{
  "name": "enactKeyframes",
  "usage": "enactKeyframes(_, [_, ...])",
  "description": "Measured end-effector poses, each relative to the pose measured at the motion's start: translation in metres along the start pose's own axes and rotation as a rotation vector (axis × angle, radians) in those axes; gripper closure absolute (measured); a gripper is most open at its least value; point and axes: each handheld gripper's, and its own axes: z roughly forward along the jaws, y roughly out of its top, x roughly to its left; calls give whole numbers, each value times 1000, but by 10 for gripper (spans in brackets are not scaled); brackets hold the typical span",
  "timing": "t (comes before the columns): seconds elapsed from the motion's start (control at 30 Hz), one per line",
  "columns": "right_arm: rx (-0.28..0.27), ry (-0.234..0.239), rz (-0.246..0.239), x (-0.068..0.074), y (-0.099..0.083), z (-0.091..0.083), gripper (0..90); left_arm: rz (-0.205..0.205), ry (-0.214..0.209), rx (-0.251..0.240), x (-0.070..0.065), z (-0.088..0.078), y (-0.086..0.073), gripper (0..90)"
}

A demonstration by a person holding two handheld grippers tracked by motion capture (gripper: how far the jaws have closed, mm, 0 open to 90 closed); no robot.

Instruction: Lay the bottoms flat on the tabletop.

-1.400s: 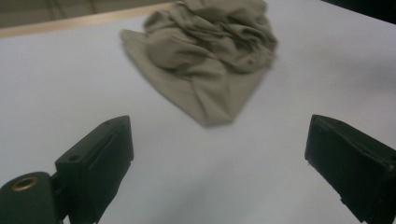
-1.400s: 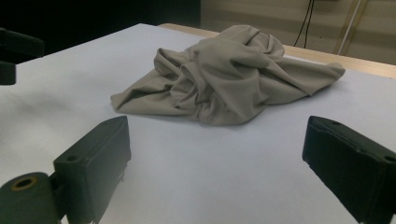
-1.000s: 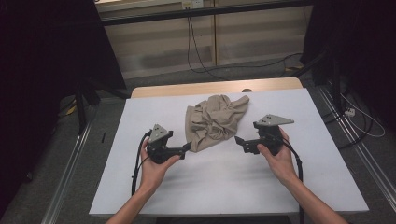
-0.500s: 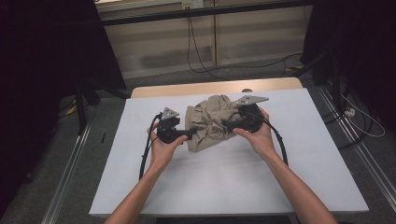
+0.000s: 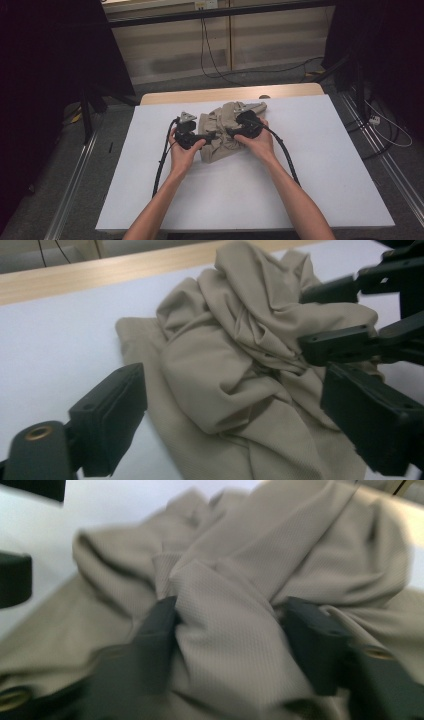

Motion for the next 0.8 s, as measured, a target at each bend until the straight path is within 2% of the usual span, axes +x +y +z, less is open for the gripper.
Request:
enactKeyframes(0.03, [-9,6,13,0,-6,-2,621,12,-4,6,-2,2,-1,87])
enactKeyframes(0.07, [-9,6,13,0,-6,-2,621,28,-9,22,-2,3,-2,71])
enactKeyframes(0.1, [-25,8,18,-1,-10,-8,739,30,-13,27,-4,6,-4,59])
enactKeyframes(0.2, [-32,7,9,-3,-13,-16,778,41,-10,54,-8,12,-6,66])
enactKeyframes(0.3, [-51,-1,11,-8,-18,-31,793,64,-40,77,-14,16,-9,92])
enactKeyframes(0.37, [-57,-6,16,-12,-22,-41,799,83,-64,102,-19,19,-12,149])
enactKeyframes(0.4, [-60,-2,20,-16,-26,-50,805,98,-56,113,-21,21,-13,140])
enactKeyframes(0.5, [-57,-6,11,-17,-30,-59,811,128,-79,136,-25,26,-17,129])
enactKeyframes(0.6, [-45,-15,5,-22,-37,-69,812,155,-102,157,-29,31,-20,78])
enactKeyframes(0.67, [-54,-23,14,-27,-41,-72,800,166,-91,180,-32,35,-22,54])
enactKeyframes(0.7, [-58,-8,38,-31,-43,-68,674,180,-77,183,-34,36,-22,47])
enactKeyframes(0.73, [-58,-8,38,-31,-43,-68,674,195,-69,192,-35,37,-22,47])
enactKeyframes(0.8, [-46,-5,37,-30,-45,-60,492,185,-57,198,-36,37,-20,60])
